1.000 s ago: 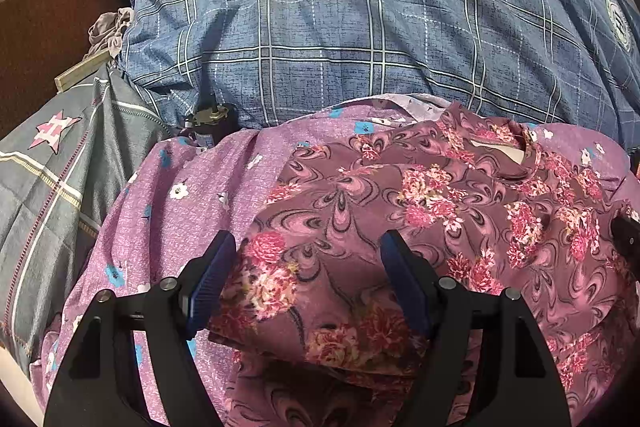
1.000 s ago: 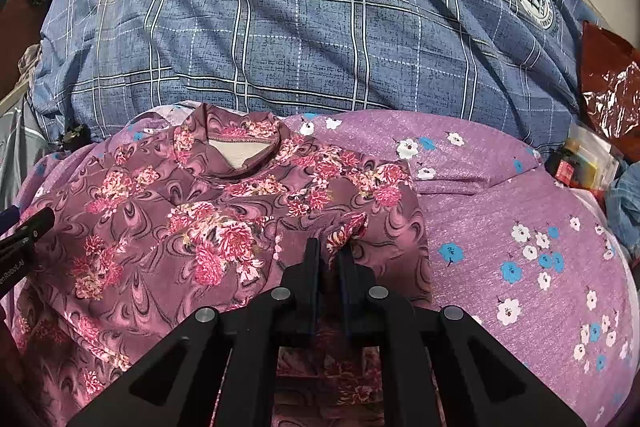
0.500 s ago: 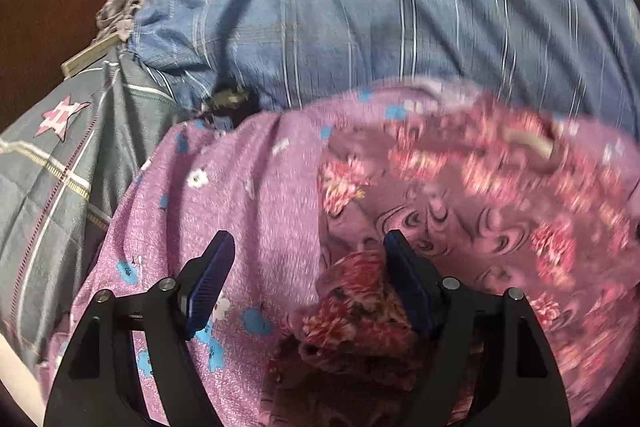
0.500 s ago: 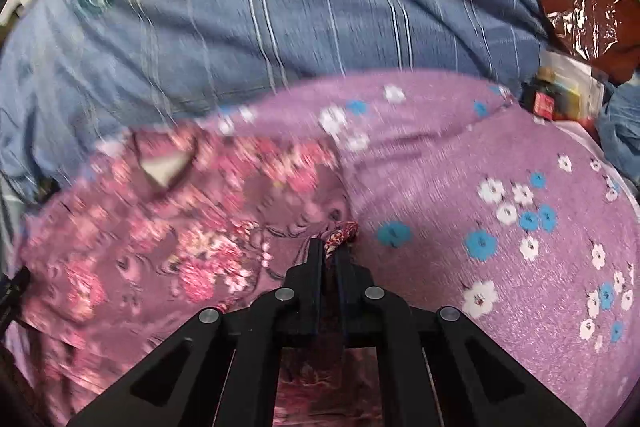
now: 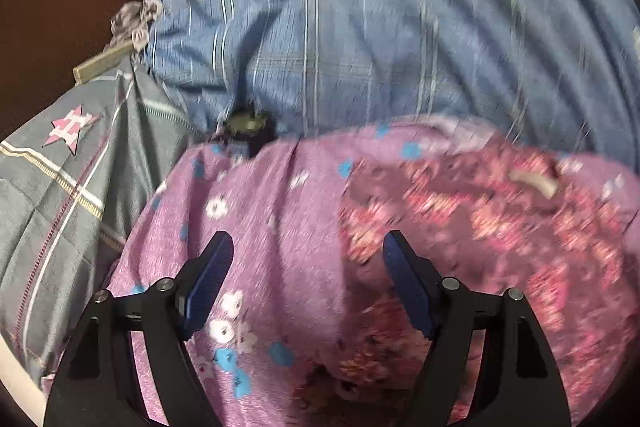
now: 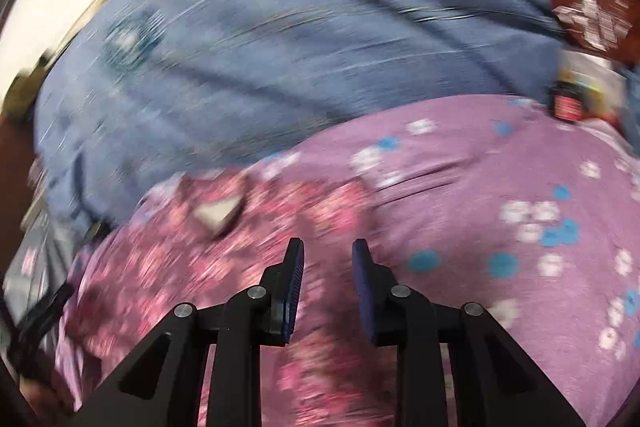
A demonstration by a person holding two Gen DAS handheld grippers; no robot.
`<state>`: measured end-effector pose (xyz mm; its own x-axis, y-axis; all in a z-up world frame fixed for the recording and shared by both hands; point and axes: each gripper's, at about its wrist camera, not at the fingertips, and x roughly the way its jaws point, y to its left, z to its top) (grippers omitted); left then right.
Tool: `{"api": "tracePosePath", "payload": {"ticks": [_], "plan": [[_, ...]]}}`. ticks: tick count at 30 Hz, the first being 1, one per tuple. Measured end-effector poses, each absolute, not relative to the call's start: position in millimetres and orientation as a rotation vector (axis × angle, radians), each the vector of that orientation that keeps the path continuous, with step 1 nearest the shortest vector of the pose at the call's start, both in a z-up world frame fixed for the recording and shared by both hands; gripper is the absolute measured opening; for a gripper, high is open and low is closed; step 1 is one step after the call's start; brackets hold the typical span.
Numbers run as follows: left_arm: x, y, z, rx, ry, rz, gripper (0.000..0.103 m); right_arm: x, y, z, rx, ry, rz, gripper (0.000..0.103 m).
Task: Fold small clothes
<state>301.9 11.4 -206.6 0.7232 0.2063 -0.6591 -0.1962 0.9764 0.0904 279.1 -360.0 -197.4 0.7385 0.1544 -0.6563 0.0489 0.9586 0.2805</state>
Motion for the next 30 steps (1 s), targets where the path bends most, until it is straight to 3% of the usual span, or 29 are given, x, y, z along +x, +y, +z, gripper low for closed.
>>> {"api": "tracePosePath", "payload": {"ticks": [6, 14, 18, 22, 25, 28, 30], "plan": [[309, 6, -236, 0.130, 0.852, 0.232, 0.078, 292, -313, -237, 0.131, 1.001, 0.181, 0.014], [298, 12, -214, 0.070, 0.761, 0.180, 0.078, 276, -306, -212, 0.145, 0.880, 0.273, 0.021], [310, 1, -245, 0.168, 0.878, 0.180, 0.079, 279, -280, -228, 0.105, 0.973, 0.353, 0.021], [305, 5, -236, 0.147, 0.854, 0.155, 0.080, 274, -265, -238, -0.009, 0.999, 0.355, 0.021], [291, 23, -219, 0.061, 0.817, 0.137, 0.080, 266, -279, -226, 0.082, 0.980, 0.394, 0.021], [263, 46, -205, 0.035, 0.766, 0.182, 0.080, 245, -303, -204, 0.115, 0.926, 0.359, 0.029], [244, 62, -200, 0.004, 0.756, 0.189, 0.080, 234, -318, -191, 0.148, 0.905, 0.355, 0.043]]}}
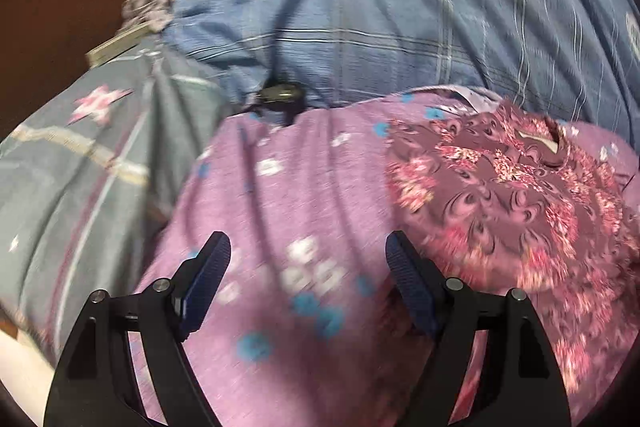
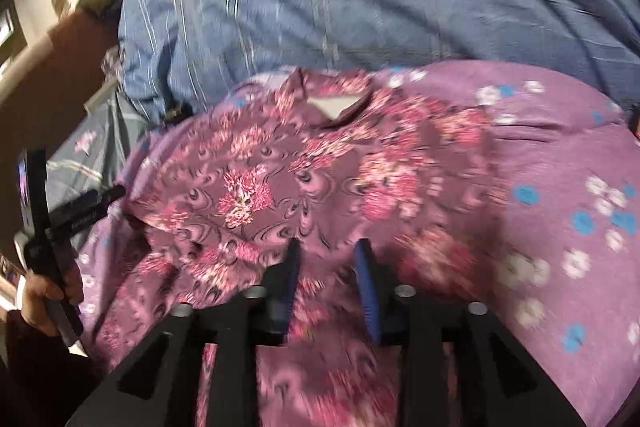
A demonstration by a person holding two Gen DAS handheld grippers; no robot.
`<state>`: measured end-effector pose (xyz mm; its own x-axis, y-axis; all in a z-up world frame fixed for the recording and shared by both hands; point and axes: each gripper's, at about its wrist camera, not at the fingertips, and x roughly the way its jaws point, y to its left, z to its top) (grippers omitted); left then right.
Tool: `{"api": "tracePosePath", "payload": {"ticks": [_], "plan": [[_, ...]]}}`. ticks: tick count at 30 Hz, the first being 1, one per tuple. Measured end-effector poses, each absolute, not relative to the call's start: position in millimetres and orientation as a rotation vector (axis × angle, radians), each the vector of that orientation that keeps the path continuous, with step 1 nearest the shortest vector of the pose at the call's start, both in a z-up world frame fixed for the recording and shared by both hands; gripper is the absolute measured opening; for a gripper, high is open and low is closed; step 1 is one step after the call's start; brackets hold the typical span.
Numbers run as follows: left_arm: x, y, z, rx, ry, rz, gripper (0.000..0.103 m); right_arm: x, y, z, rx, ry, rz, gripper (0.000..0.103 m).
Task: Fold small clothes
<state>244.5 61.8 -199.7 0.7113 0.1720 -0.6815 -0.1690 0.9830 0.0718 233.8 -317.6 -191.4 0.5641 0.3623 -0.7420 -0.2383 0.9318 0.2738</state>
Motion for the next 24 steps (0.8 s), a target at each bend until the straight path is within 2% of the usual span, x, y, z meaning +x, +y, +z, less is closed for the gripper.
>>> {"api": "tracePosePath", "payload": {"ticks": [3, 15, 24], "plan": [[207, 77, -194, -0.019, 0.752, 0.181, 0.080, 198, -347, -179, 0.223, 0.862, 0.331, 0.051], [56, 91, -211, 0.007, 0.868, 0.058, 0.080, 58, -414, -186, 0.360, 0.945, 0.245, 0.054], [15, 72, -234, 0.029, 0.985, -0.060, 0.080, -6, -420, -202, 0.332, 1.093, 0.210, 0.061]]}}
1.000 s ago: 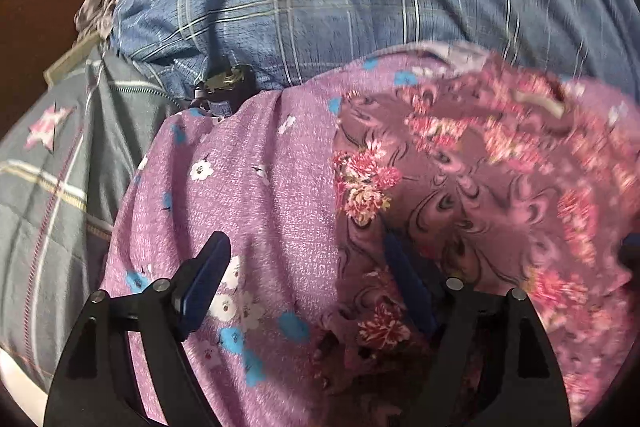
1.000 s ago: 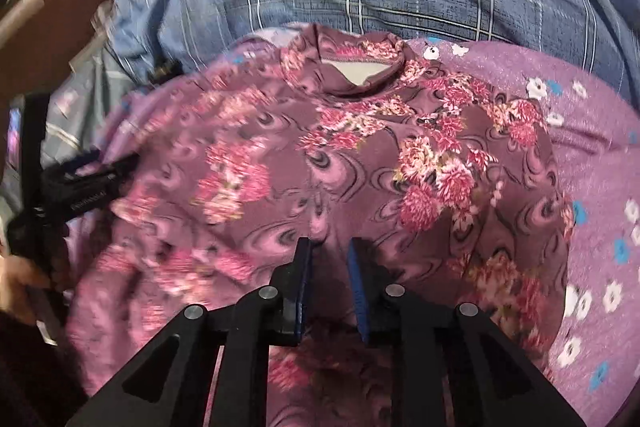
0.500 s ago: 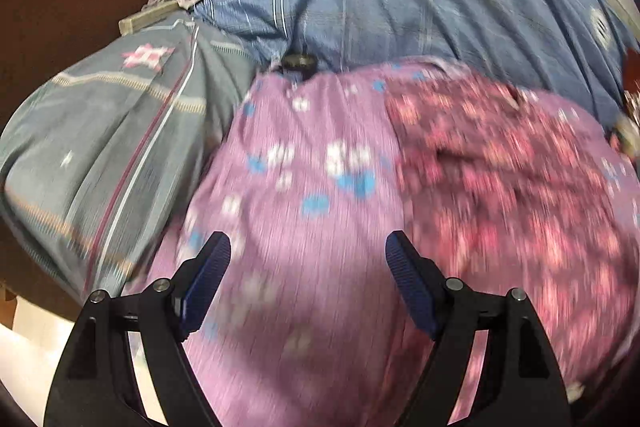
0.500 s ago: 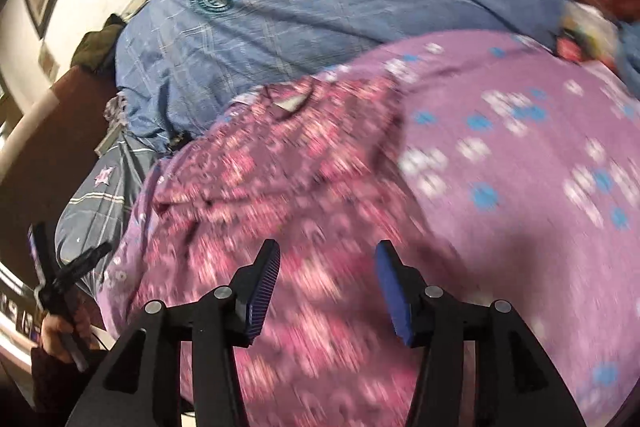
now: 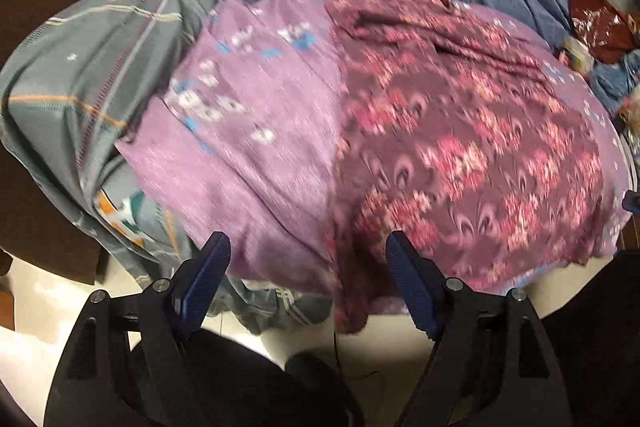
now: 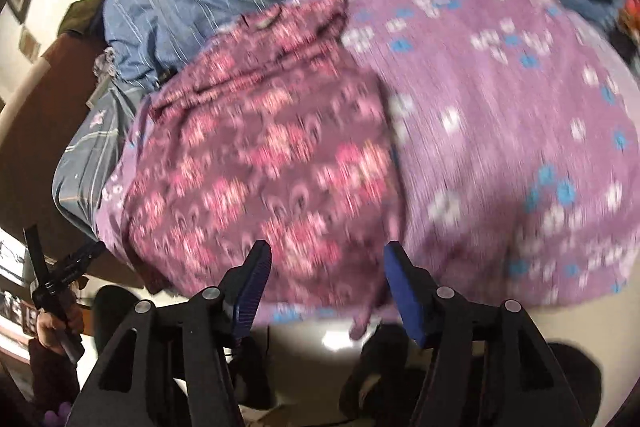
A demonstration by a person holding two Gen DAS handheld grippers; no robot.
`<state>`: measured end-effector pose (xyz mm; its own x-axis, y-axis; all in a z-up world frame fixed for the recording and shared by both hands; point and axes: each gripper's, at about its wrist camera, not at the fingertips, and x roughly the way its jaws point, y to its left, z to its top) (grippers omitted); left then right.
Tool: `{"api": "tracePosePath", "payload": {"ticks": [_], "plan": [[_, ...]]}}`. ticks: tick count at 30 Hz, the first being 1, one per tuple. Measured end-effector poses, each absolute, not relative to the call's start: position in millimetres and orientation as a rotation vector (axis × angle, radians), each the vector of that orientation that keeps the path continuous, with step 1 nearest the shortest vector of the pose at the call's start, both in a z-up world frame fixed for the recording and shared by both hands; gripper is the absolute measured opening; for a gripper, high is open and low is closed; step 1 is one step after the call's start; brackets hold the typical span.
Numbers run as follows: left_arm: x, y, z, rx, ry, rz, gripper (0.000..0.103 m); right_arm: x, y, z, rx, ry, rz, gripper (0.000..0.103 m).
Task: Fold small clothes
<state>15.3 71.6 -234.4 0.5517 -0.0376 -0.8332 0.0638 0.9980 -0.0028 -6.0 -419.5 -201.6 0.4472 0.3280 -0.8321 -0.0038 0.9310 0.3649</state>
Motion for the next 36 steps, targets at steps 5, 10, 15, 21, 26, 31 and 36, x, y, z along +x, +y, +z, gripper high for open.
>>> {"api": "tracePosePath", "payload": {"ticks": [5, 10, 15, 21, 26, 31, 36], "plan": [[14, 68, -255, -0.015, 1.060, -0.104, 0.080, -20, -419, -237, 0.372, 1.188, 0.174, 0.062], [5, 66, -270, -0.031, 1.083, -0.112, 0.080, -15, -410, -273, 0.392, 1.265, 0.135, 0.062], [-4, 70, -287, -0.105, 1.132, -0.133, 0.080, -5, -402, -302, 0.424, 1.310, 0.078, 0.060], [2, 70, -300, -0.123, 1.130, -0.137, 0.080, -4, -386, -309, 0.329, 1.308, 0.104, 0.007], [14, 71, -320, -0.198, 1.195, -0.196, 0.015, -12, -390, -300, 0.345, 1.270, 0.098, 0.006], [11, 81, -317, -0.257, 1.165, -0.233, 0.004, -23, -388, -275, 0.364, 1.230, 0.164, 0.005], [1, 90, -292, -0.314, 1.121, -0.347, 0.003, -30, -390, -236, 0.436, 1.159, 0.282, 0.005]]}}
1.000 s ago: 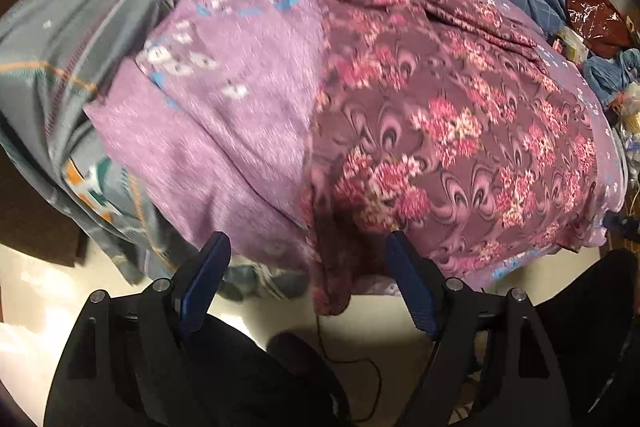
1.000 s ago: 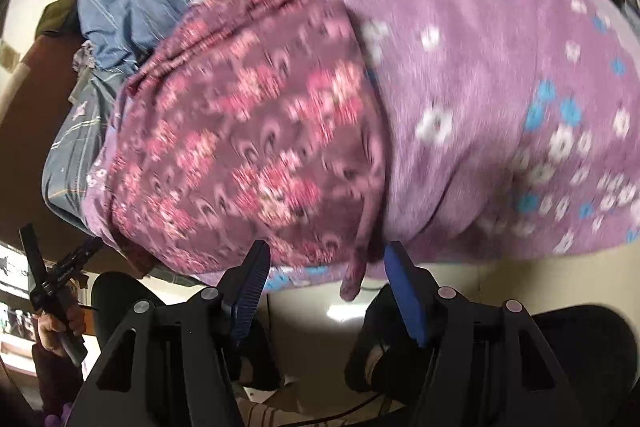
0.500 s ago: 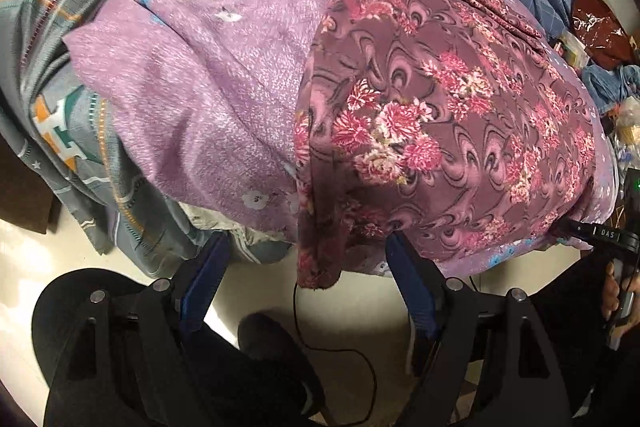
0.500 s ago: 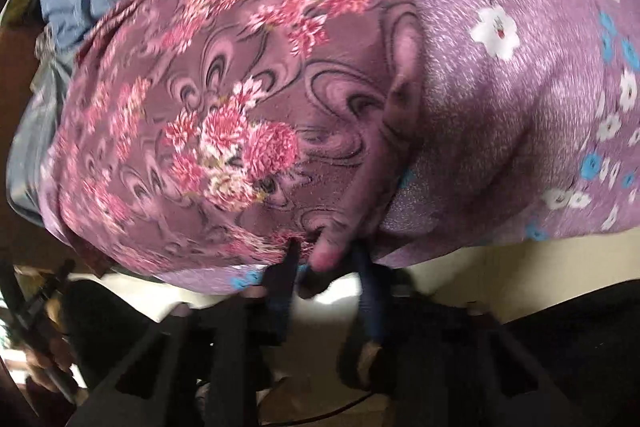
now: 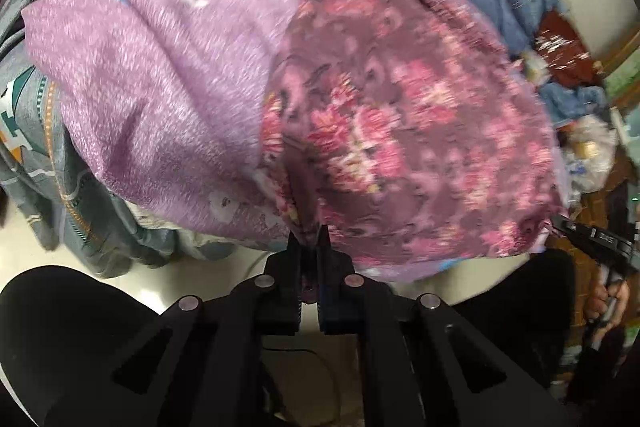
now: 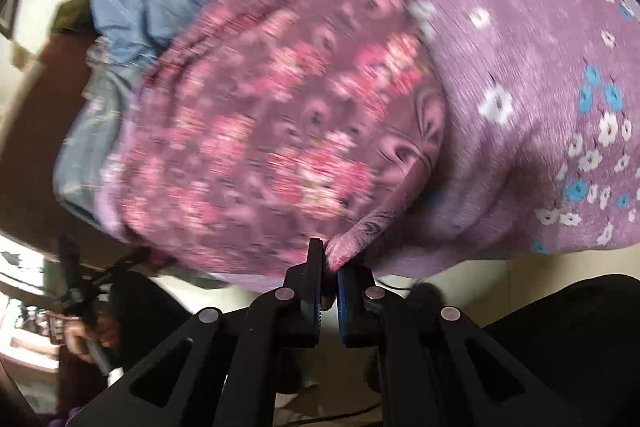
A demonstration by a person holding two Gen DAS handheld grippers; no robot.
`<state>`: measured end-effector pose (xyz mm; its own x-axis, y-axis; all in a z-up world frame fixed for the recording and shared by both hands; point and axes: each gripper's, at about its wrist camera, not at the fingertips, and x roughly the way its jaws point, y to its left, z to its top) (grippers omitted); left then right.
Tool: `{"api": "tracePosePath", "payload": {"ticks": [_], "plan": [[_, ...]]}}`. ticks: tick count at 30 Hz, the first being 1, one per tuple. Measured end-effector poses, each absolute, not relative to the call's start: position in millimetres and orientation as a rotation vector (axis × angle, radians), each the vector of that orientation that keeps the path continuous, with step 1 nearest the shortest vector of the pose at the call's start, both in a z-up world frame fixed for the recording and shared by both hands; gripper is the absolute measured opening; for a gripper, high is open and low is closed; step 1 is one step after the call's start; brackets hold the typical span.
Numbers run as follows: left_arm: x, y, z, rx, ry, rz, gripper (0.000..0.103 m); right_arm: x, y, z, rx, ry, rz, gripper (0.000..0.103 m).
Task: Fold small clothes
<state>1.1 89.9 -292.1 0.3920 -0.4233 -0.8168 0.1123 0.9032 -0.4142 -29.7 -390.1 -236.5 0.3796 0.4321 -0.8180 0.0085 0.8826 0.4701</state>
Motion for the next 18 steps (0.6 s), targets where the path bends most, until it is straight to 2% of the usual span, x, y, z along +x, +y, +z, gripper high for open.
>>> {"api": "tracePosePath", "payload": {"ticks": [10, 14, 18], "plan": [[9, 117, -175, -0.486, 0.920, -0.596, 0.003, -19, -411, -131, 0.607, 0.897, 0.476, 0.005], [50, 134, -131, -0.538, 0.876, -0.595, 0.003, 18, -426, -84, 0.632, 0.804, 0.483, 0.005], [118, 139, -98, -0.572, 0.831, -0.559, 0.003, 93, -434, -52, 0.650, 0.753, 0.446, 0.005]]}}
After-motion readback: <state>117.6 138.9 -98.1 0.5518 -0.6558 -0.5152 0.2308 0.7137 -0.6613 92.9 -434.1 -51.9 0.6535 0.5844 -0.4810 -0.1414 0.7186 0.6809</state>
